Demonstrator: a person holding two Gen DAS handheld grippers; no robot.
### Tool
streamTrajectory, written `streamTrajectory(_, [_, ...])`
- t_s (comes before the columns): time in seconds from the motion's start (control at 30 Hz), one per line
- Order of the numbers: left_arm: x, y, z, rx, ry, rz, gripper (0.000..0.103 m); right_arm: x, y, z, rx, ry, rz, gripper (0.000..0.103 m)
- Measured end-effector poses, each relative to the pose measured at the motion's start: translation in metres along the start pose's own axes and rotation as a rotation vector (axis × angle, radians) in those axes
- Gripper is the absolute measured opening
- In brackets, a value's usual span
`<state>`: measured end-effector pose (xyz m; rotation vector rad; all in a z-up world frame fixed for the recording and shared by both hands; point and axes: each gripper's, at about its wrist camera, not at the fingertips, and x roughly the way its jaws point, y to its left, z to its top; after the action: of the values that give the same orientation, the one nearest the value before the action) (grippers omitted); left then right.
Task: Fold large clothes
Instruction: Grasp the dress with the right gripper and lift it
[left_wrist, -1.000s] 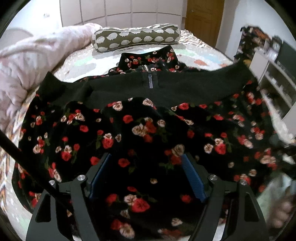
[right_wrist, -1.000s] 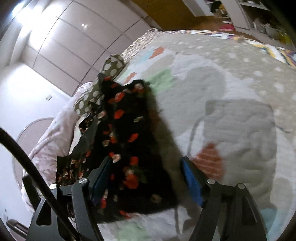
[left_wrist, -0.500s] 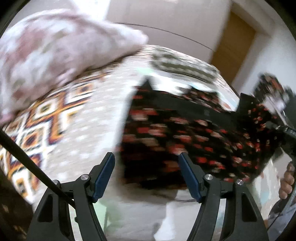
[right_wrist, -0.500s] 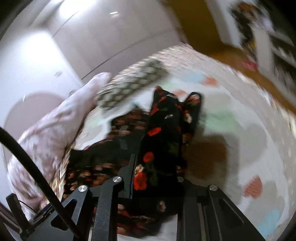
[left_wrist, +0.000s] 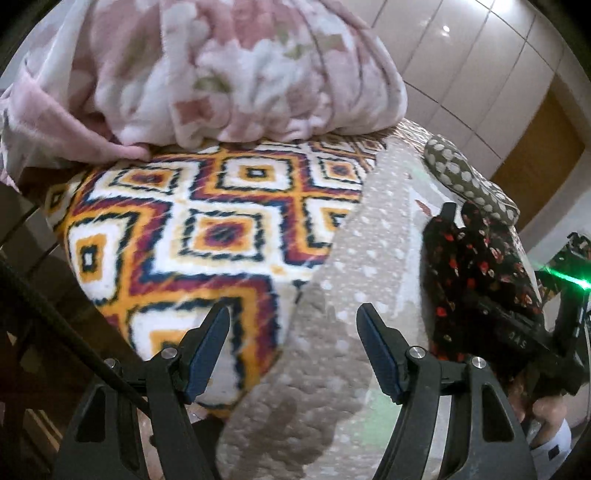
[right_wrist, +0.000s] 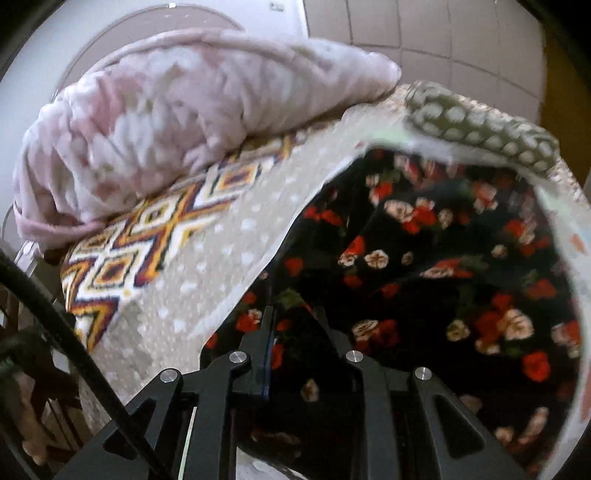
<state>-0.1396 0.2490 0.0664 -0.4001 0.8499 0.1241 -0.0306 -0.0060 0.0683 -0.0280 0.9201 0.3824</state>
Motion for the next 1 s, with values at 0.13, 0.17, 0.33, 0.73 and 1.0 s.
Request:
streamTrajectory(0.13, [0.003, 0.003, 0.004, -0.007, -0.002, 0.001, 0.070, -0.010, -0.003, -0.005, -0.009, -0.010, 0.023, 0.020])
streamTrajectory(0.17, [0.004, 0.004, 0.005, -0.010, -0.002, -0.003, 0.070, -0.014, -0.003, -0.006, -0.008, -0.012, 0.030, 0.020])
streamTrajectory(0.33, [0.003, -0.004, 0.013, 0.005, -0.026, -0.016, 0.070, -0.025, 0.002, -0.004, 0.001, -0.026, 0.090, 0.019])
streamTrajectory(0.73, [-0.006, -0.052, 0.039, 0.076, -0.050, -0.059, 0.071, -0.047, -0.006, -0.022, 0.083, -0.066, 0.318, 0.050])
streamTrajectory(1.0, [0.040, -0.172, 0.034, 0.279, 0.081, -0.310, 0.087, -0.139, -0.074, -0.070, 0.215, -0.160, 0.288, 0.057])
